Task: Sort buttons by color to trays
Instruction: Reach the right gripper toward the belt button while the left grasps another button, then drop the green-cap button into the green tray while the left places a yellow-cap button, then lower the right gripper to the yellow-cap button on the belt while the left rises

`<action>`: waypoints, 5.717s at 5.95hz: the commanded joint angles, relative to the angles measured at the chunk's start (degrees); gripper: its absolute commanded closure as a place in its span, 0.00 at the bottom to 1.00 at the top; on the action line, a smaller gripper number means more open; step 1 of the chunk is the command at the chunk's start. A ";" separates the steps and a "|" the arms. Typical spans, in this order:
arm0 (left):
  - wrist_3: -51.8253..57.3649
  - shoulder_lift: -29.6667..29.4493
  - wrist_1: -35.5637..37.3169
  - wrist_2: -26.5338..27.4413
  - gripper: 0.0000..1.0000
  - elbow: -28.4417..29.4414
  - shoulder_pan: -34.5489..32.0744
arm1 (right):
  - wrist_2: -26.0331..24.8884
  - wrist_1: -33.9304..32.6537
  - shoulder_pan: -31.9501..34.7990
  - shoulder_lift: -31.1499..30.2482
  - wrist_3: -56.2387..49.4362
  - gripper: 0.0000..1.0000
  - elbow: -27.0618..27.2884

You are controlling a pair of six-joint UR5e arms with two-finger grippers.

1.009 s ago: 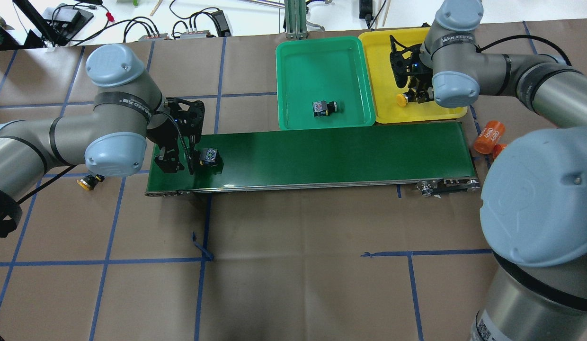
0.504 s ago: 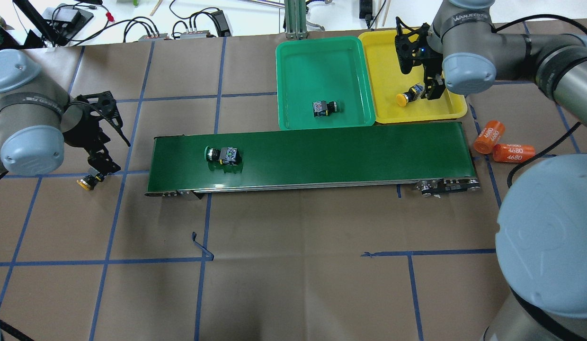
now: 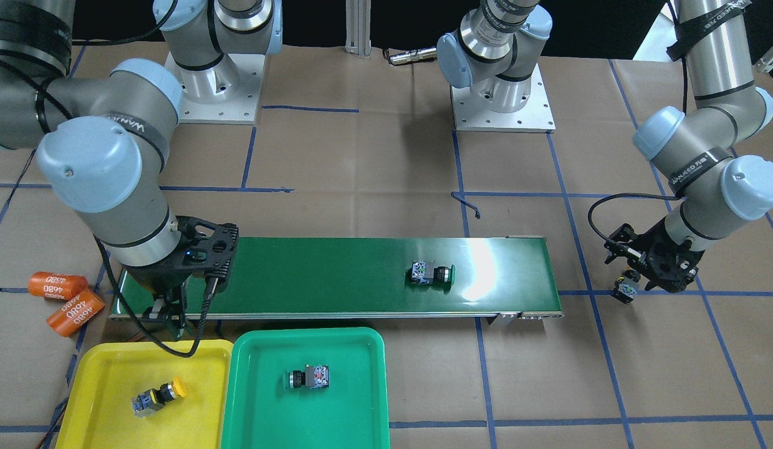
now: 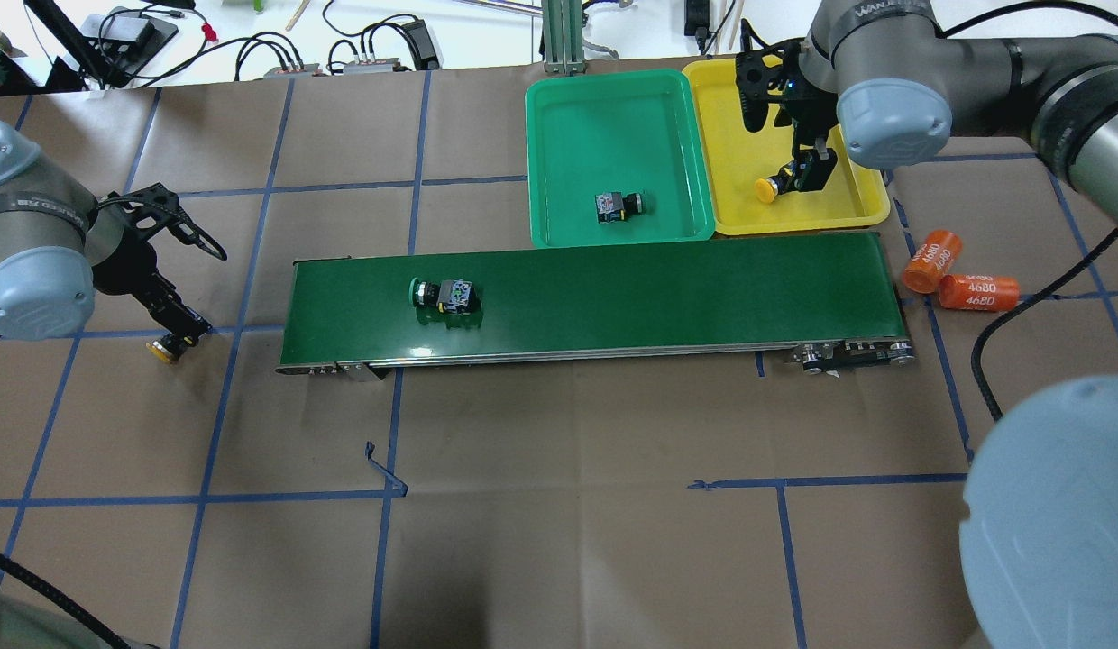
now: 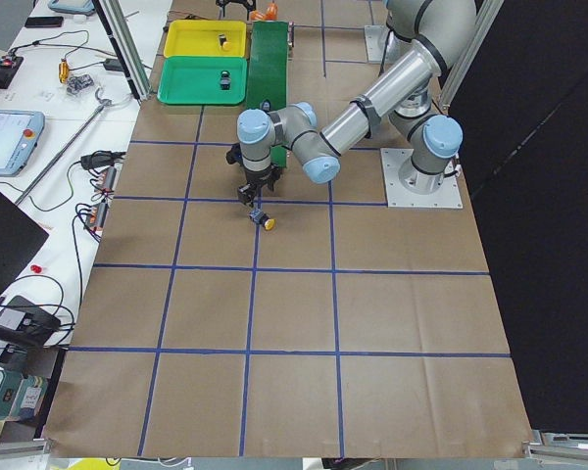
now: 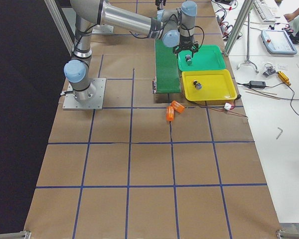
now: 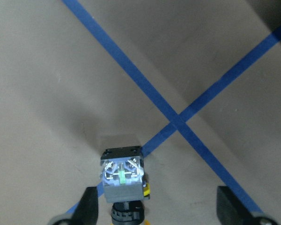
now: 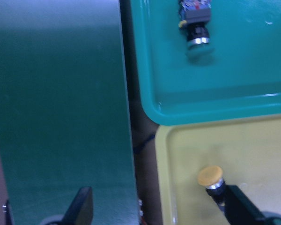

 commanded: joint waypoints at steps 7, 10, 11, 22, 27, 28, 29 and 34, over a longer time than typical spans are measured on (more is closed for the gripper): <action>9.03 9.01 -11.06 -1.40 1.00 2.25 -10.32 | 4.12 -4.88 12.66 0.27 12.37 0.00 7.71; 23.07 8.43 -11.36 -5.01 0.93 0.93 -24.41 | 6.14 -14.09 15.22 3.80 15.56 0.00 11.25; 22.89 8.34 -10.66 -4.66 0.46 0.67 -25.75 | 5.19 -14.01 14.18 3.89 13.38 0.08 11.60; -63.79 24.33 -35.79 1.05 0.02 15.96 -29.87 | -1.24 -26.22 7.75 24.52 1.67 0.37 -16.49; -64.48 25.22 -35.79 0.79 0.01 14.64 -31.13 | -0.27 9.32 7.40 8.69 1.84 0.00 -15.65; -64.21 25.74 -35.79 0.79 0.01 14.47 -30.78 | -0.18 15.98 7.40 6.12 2.02 0.00 -15.21; -64.03 25.74 -35.79 0.88 0.01 14.55 -30.69 | -0.09 16.40 7.75 5.48 2.28 0.00 -13.46; -64.03 26.71 -35.97 1.41 0.01 14.55 -30.68 | 0.08 -11.40 8.02 0.48 -7.73 0.00 14.97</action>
